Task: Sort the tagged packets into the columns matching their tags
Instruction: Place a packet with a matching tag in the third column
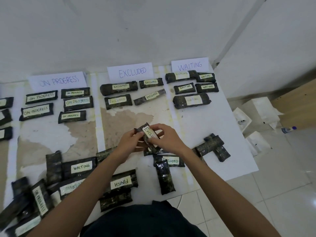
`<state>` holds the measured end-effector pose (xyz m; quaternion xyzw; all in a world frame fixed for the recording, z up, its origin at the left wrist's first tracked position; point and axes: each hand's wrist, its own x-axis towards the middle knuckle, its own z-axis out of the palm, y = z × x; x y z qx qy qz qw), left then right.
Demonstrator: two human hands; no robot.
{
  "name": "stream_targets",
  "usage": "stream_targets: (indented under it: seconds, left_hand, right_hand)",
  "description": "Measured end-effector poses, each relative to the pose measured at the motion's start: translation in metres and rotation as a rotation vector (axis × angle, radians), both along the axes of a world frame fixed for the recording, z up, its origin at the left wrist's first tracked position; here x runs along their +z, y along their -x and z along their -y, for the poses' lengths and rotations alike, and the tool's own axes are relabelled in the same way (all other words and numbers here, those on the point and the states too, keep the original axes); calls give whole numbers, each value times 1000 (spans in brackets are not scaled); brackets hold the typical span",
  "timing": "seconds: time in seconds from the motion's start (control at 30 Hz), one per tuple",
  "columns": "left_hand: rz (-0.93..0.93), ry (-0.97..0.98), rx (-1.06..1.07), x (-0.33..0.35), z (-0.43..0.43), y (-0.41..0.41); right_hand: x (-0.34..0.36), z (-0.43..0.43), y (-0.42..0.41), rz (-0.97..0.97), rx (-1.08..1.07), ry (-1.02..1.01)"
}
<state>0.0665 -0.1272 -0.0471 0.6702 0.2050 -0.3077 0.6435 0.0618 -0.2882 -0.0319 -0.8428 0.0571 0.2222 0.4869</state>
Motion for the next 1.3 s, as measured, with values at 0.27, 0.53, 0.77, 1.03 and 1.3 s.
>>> stream_targets:
  seconds: [0.27,0.53,0.77,1.03,1.3]
  left_hand:
    - [39,-71,8,-4,-21,-4]
    - [275,-450,-242,-27,-19,-53]
    - [432,-624,-441,-56,5,-96]
    - [523,-723,-437,-71,10,-118]
    - [576,-730,-472,-66,5,-104]
  right_hand:
    - [-18,-24,-14,233,284,391]
    - [-38,12,-87,281,348,563]
    - [-66,20,-139,348,418,576]
    - [-86,27,-152,463,409,471]
    - [-77,28,-144,466,464,494]
